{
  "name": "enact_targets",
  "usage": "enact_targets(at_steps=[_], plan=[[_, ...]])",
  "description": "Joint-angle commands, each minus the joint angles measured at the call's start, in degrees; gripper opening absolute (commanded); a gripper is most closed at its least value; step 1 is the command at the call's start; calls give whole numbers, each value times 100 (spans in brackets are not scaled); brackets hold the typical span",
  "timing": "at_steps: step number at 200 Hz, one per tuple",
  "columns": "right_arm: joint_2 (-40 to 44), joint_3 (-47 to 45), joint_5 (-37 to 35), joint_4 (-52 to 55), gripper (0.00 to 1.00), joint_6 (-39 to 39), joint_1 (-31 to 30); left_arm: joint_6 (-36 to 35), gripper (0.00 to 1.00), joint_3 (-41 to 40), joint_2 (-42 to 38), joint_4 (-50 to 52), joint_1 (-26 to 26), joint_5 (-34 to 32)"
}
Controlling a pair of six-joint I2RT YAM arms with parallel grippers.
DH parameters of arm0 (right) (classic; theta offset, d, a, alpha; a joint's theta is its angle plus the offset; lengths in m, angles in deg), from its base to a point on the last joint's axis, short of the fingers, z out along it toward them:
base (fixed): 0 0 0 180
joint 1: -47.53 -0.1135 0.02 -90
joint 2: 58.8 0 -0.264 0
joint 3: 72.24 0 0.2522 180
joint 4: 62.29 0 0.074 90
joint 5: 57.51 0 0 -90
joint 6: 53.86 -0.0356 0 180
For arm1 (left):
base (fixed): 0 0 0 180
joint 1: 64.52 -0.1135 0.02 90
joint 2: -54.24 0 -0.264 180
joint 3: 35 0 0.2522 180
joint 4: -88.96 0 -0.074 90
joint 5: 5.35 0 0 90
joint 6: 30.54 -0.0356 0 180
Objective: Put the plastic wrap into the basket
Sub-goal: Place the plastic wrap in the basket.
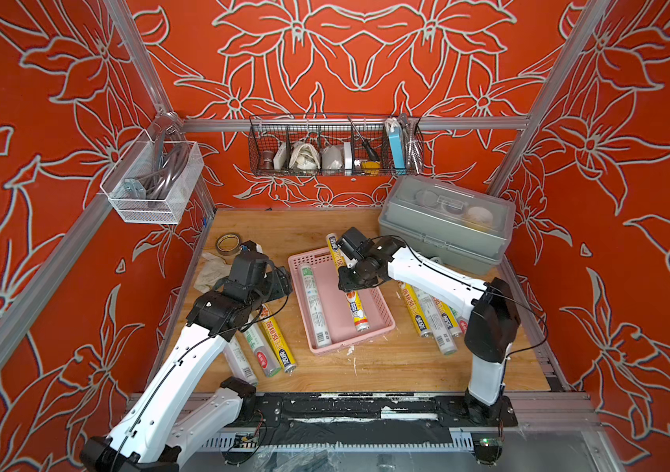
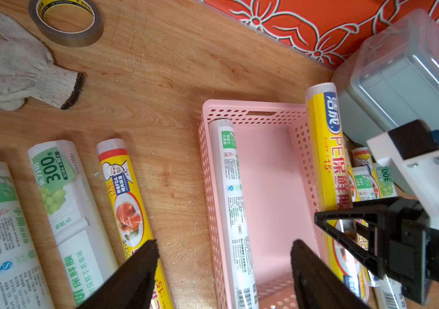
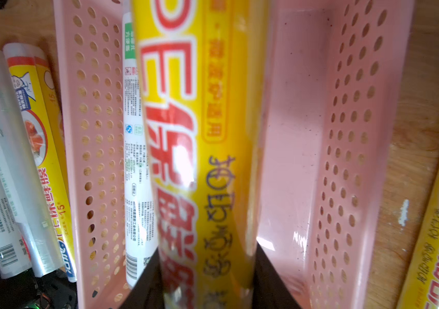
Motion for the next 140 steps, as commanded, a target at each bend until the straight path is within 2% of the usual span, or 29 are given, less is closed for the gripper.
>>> enact_targets(at_steps=[1,140], plan=[[-136,147,60,-143,31,-236,-109,15,78,10,-79,56,-44,-23],[-775,-56,32,-518,29,-796,-435,-20,78,45,-229,232,-42,-171]])
